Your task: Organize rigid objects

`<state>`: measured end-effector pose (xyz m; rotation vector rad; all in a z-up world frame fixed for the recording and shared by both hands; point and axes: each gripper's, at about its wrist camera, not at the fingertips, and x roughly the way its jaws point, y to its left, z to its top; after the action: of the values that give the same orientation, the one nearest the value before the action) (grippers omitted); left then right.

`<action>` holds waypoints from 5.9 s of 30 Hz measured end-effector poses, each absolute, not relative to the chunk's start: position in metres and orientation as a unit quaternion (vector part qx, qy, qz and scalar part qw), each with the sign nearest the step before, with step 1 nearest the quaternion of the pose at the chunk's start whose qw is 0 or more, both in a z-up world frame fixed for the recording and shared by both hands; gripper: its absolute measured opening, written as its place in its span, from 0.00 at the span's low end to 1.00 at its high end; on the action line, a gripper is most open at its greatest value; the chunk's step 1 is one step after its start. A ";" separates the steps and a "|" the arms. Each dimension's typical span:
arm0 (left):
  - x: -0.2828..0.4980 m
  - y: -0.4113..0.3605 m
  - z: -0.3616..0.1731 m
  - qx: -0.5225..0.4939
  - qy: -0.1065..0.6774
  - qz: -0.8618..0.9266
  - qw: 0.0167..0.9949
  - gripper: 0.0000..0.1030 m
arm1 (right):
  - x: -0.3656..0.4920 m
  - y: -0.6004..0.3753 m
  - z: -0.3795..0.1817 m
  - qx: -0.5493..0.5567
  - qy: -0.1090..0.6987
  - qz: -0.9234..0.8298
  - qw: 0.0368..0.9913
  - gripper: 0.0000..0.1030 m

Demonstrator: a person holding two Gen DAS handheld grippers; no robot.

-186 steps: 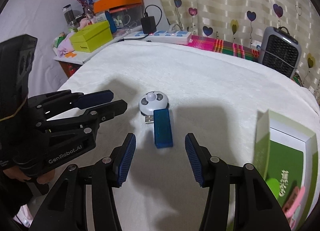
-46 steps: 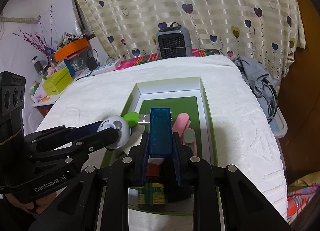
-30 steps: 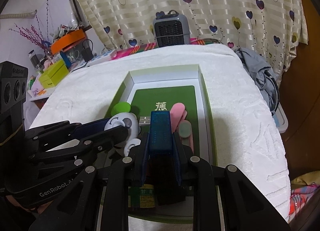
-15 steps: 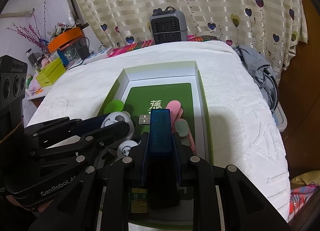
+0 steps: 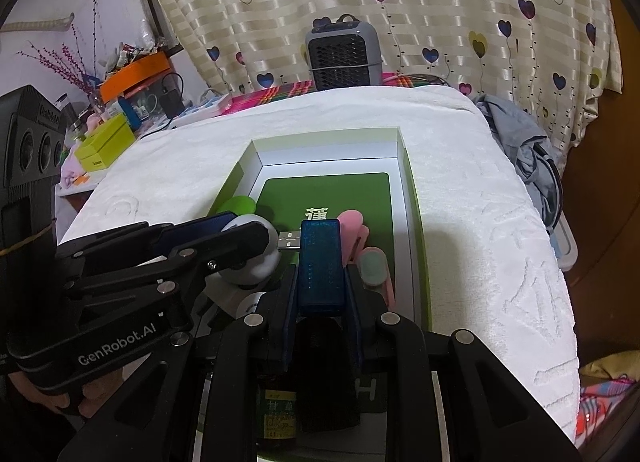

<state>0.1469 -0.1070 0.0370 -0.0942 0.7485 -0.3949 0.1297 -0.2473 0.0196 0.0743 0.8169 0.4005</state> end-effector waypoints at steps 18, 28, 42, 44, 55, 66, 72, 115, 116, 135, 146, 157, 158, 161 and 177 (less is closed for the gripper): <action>0.127 -0.107 0.044 -0.038 0.358 -0.189 0.913 0.27 | 0.110 -0.250 0.033 0.037 0.372 0.202 0.905 0.33; 0.101 -0.112 0.050 -0.021 0.355 -0.179 0.917 0.27 | 0.091 -0.252 0.039 0.030 0.366 0.197 0.909 0.33; 0.057 -0.106 0.063 -0.002 0.342 -0.154 0.927 0.26 | 0.058 -0.243 0.051 0.006 0.344 0.195 0.918 0.33; 0.051 -0.105 0.062 -0.001 0.342 -0.152 0.927 0.26 | 0.052 -0.242 0.052 0.006 0.341 0.193 0.920 0.34; 0.026 -0.101 0.062 0.004 0.341 -0.138 0.930 0.25 | 0.030 -0.238 0.050 0.002 0.341 0.192 0.920 0.38; 0.006 -0.098 0.054 0.003 0.349 -0.129 0.928 0.25 | 0.012 -0.234 0.045 -0.009 0.345 0.194 0.918 0.41; 0.004 -0.097 0.044 0.003 0.362 -0.124 0.924 0.25 | 0.007 -0.233 0.038 -0.013 0.353 0.195 0.915 0.41; 0.021 -0.106 0.003 0.033 0.405 -0.093 0.909 0.26 | 0.018 -0.235 -0.005 -0.021 0.397 0.178 0.900 0.47; 0.021 -0.106 0.003 0.033 0.405 -0.093 0.909 0.26 | 0.018 -0.235 -0.005 -0.021 0.397 0.178 0.900 0.47; 0.021 -0.106 0.003 0.033 0.404 -0.093 0.909 0.26 | 0.017 -0.235 -0.006 -0.021 0.397 0.178 0.900 0.48; 0.020 -0.106 0.003 0.033 0.404 -0.093 0.909 0.26 | 0.017 -0.235 -0.006 -0.021 0.397 0.178 0.900 0.48; 0.020 -0.106 0.003 0.030 0.404 -0.094 0.909 0.26 | 0.017 -0.235 -0.006 -0.024 0.397 0.176 0.901 0.48; 0.020 -0.106 0.003 0.030 0.404 -0.094 0.909 0.26 | 0.016 -0.234 -0.006 -0.025 0.397 0.176 0.901 0.48; 0.020 -0.106 0.003 0.031 0.404 -0.093 0.909 0.26 | 0.017 -0.233 -0.005 -0.028 0.397 0.175 0.901 0.48; 0.020 -0.106 0.003 0.031 0.404 -0.093 0.910 0.26 | 0.016 -0.233 -0.005 -0.028 0.396 0.175 0.901 0.48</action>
<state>0.0200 -0.1056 0.0028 0.0637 0.8326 -0.1928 0.0162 -0.2327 -0.0052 -0.0573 0.8198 0.3618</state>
